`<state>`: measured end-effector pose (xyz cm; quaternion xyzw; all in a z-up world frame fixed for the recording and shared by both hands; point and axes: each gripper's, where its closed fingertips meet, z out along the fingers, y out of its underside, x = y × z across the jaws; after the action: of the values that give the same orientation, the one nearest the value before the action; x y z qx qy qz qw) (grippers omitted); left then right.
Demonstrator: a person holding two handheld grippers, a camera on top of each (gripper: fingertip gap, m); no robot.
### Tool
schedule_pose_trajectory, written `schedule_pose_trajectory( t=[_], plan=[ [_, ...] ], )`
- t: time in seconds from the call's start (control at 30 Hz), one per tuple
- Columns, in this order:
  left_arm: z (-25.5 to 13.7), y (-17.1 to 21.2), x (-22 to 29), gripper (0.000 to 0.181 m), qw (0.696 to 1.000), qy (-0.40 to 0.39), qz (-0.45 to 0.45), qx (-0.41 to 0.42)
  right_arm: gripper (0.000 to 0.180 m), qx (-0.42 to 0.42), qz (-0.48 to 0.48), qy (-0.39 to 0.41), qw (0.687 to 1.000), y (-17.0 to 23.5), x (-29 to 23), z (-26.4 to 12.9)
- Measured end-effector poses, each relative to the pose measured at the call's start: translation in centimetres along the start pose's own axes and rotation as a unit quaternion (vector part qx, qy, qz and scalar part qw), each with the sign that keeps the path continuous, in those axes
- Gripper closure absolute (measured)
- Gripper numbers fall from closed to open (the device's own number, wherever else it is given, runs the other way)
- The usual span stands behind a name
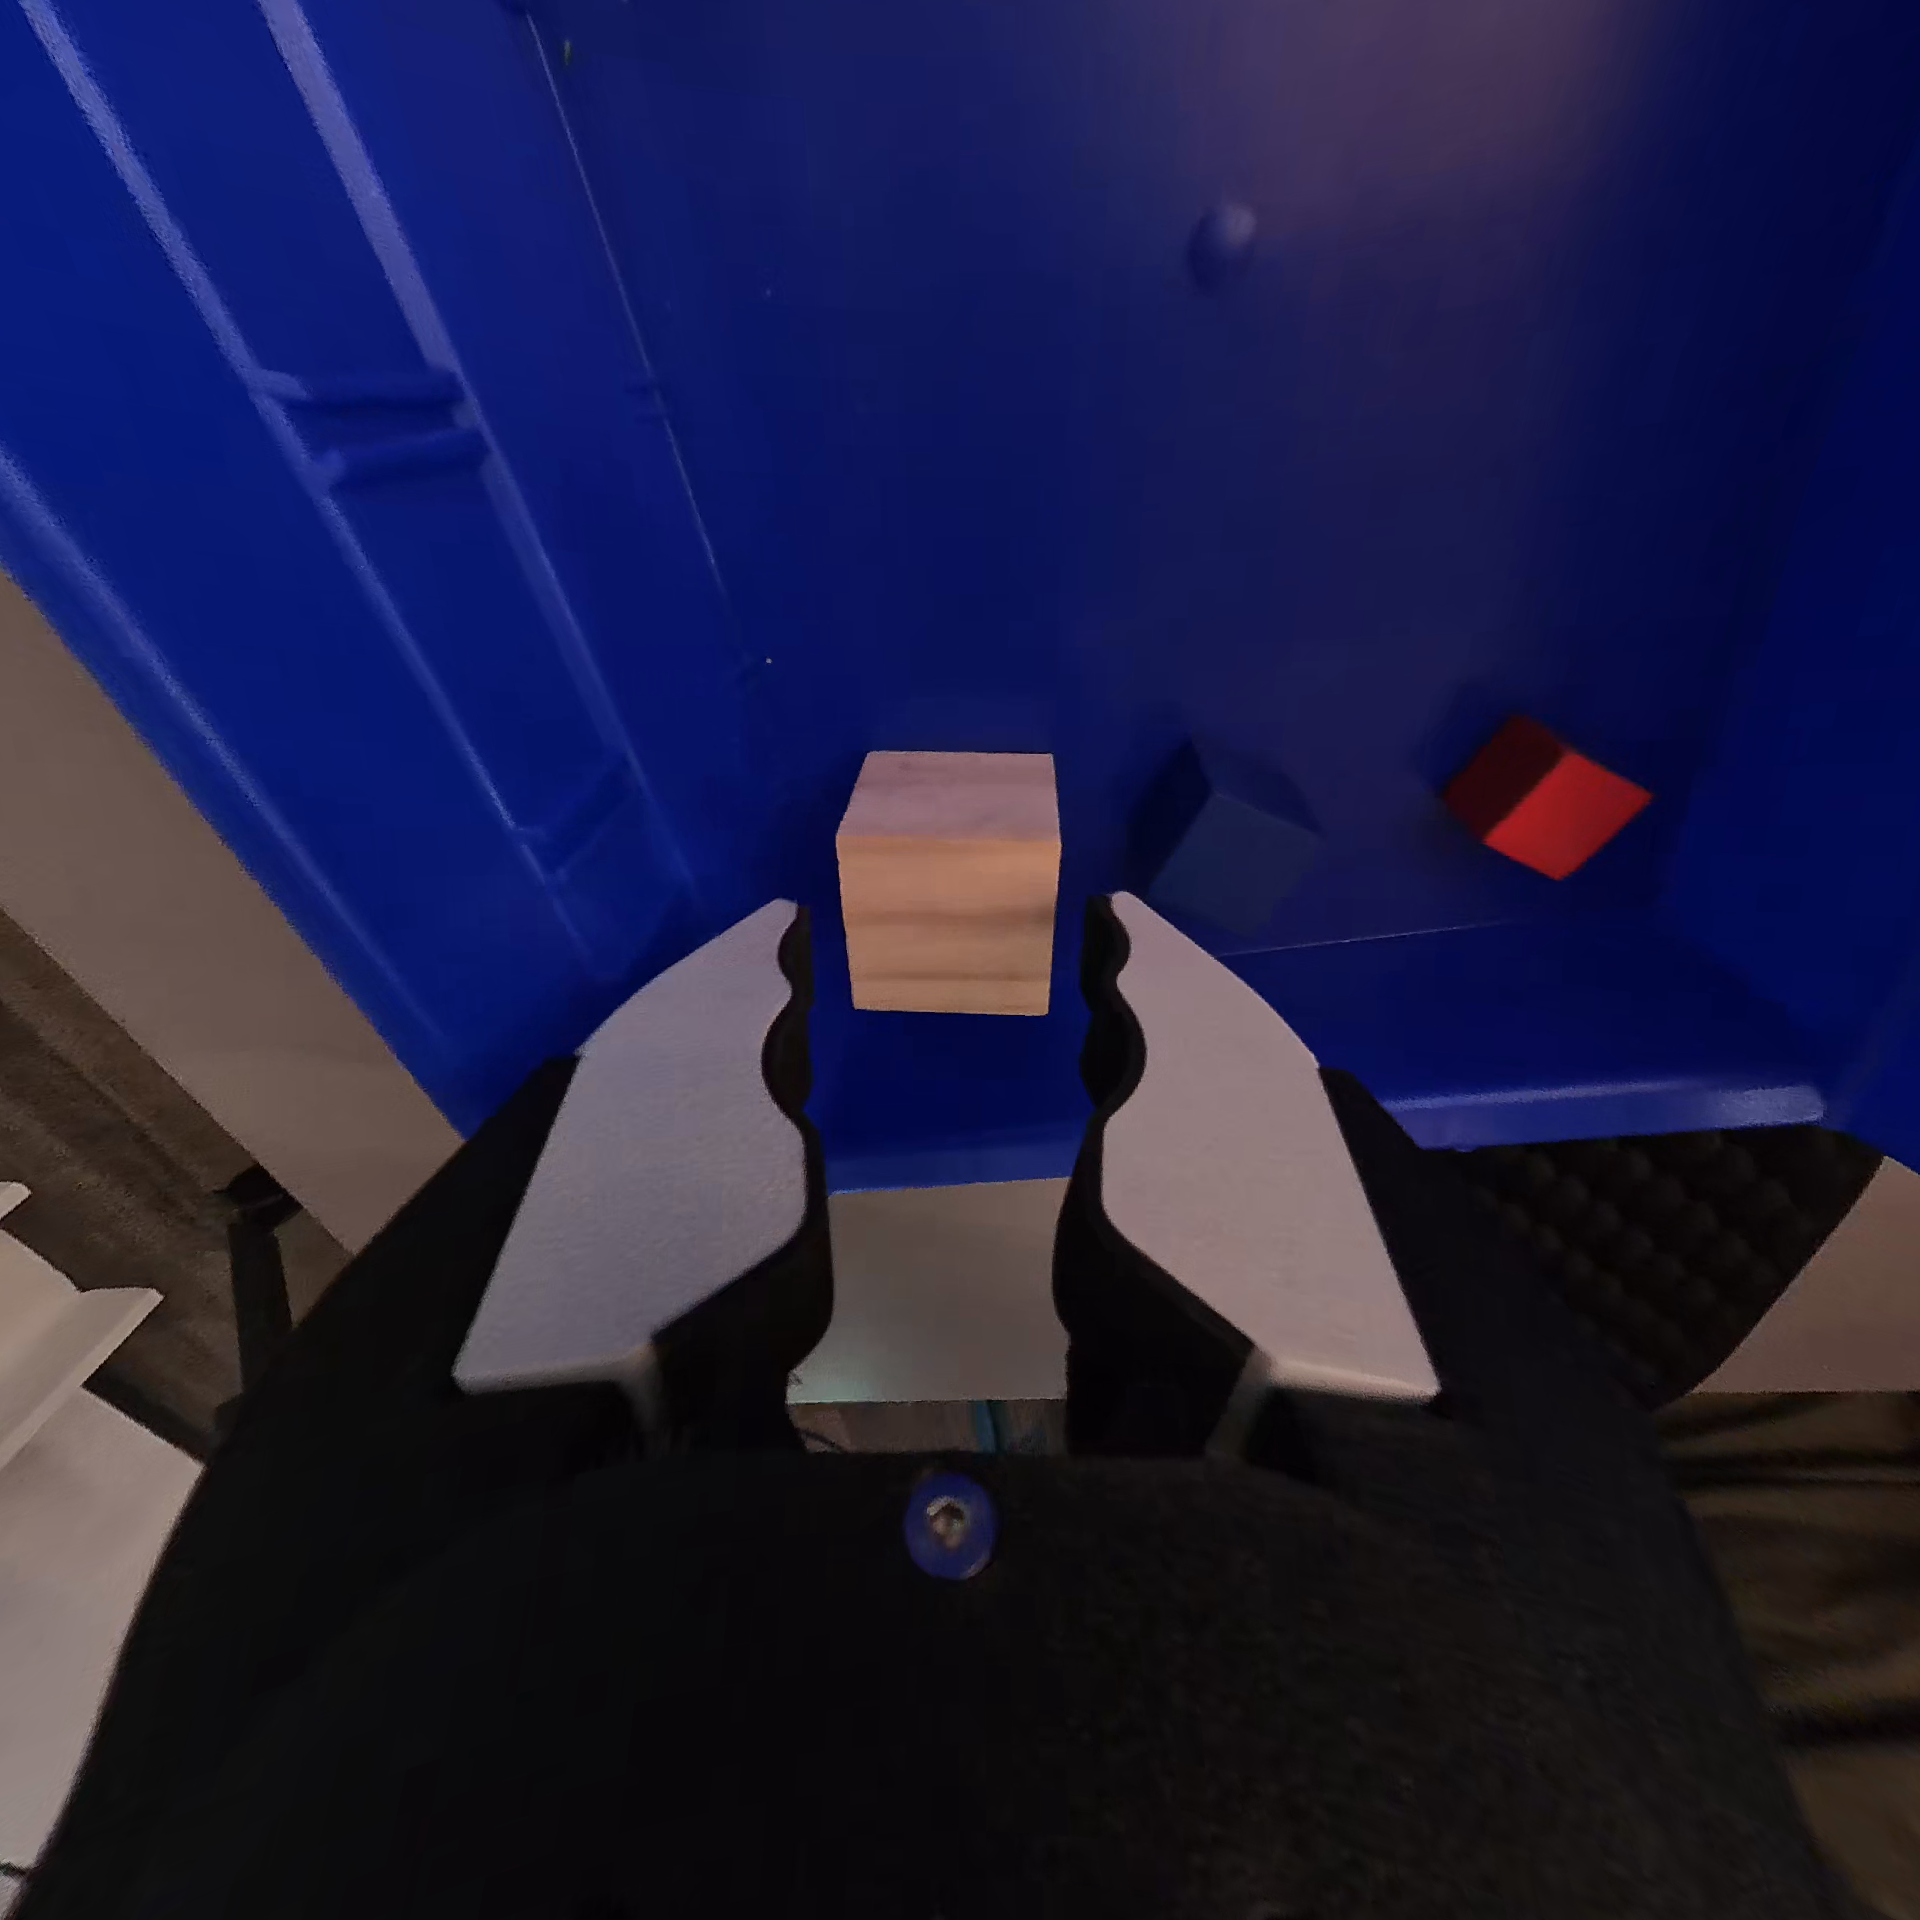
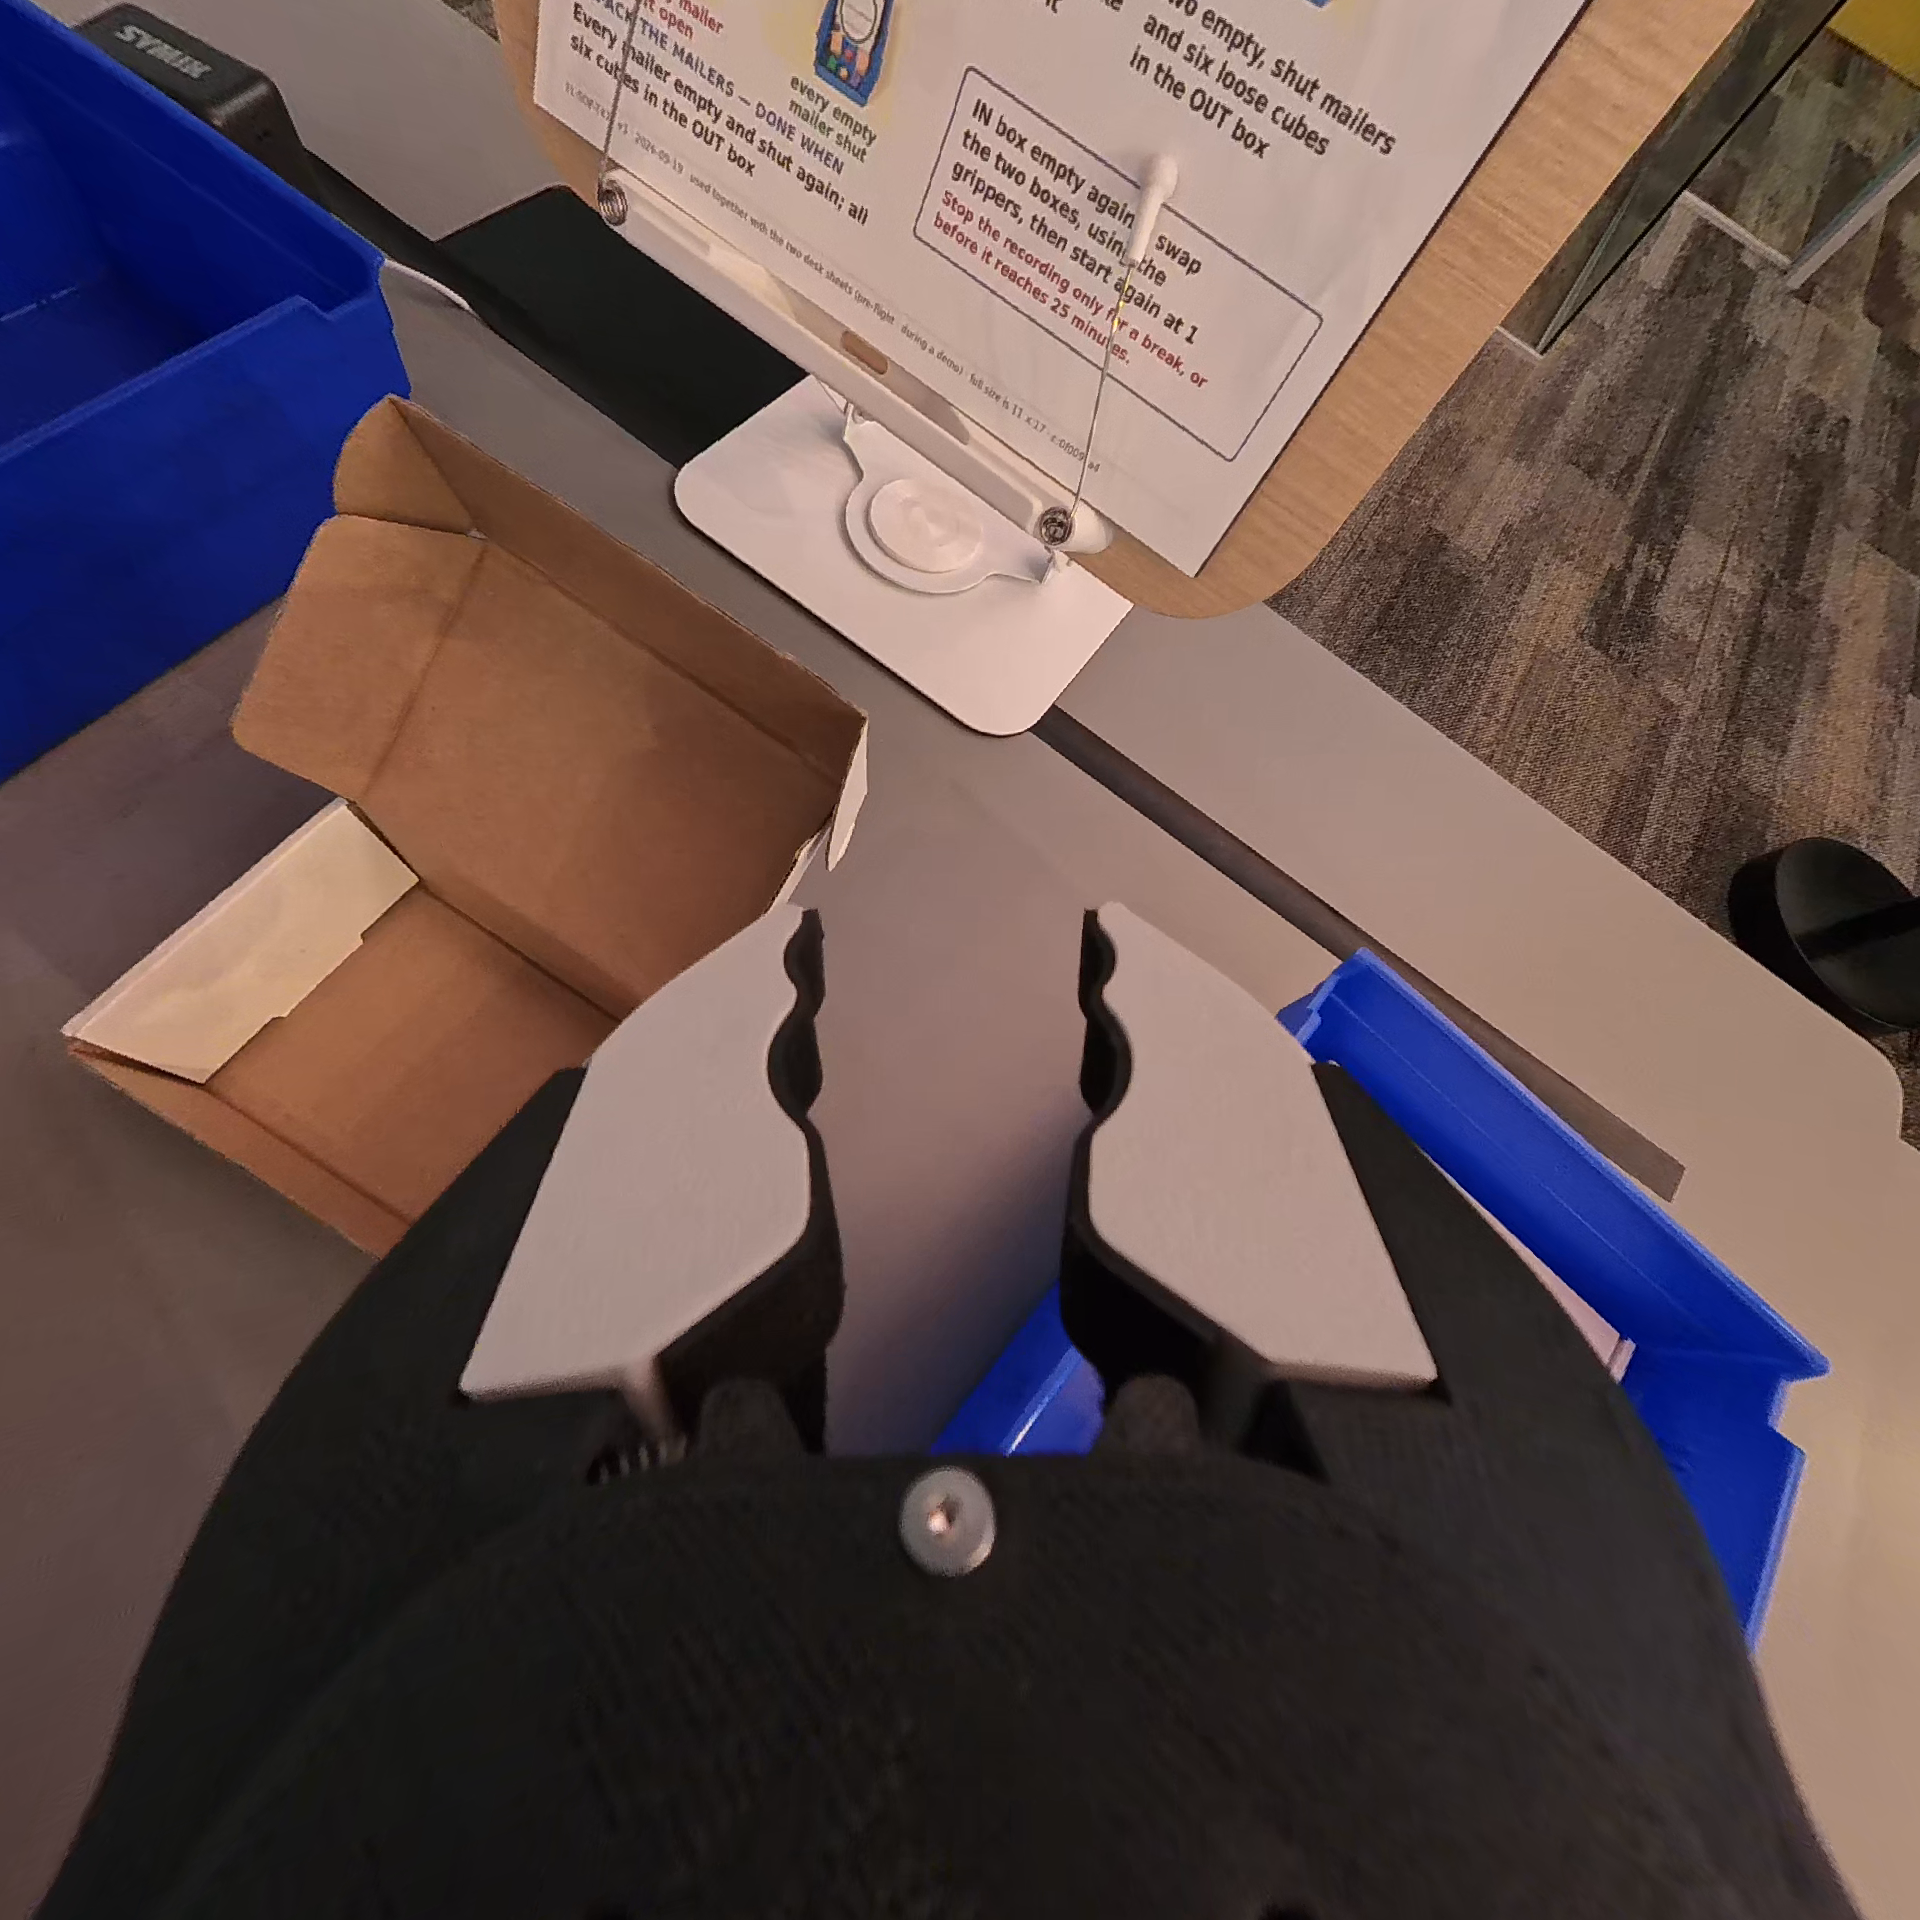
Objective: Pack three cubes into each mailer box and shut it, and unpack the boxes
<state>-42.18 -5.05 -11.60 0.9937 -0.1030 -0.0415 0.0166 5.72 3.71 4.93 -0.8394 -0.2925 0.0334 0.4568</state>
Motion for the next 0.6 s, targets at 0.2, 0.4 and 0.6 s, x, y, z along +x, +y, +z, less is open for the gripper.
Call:
schedule_pose_trajectory(
  t=[0.2,0.4,0.6],
  plan=[
    [0.9,0.7,-0.2,0.134,1.0,0.007,-0.002,-0.026,0.131,-0.004,-0.006,-0.003,1.0,0.1,-0.3,-0.1],
    [1.3,0.9,-0.1,0.135,0.999,0.007,-0.004,-0.042,0.131,-0.017,-0.015,-0.006,1.0,0.5,-0.5,0.2],
    [1.4,1.0,-0.1,0.138,0.999,0.0,0.002,-0.054,0.131,-0.022,-0.018,-0.008,1.0,0.7,-0.5,0.2]
  ],
)
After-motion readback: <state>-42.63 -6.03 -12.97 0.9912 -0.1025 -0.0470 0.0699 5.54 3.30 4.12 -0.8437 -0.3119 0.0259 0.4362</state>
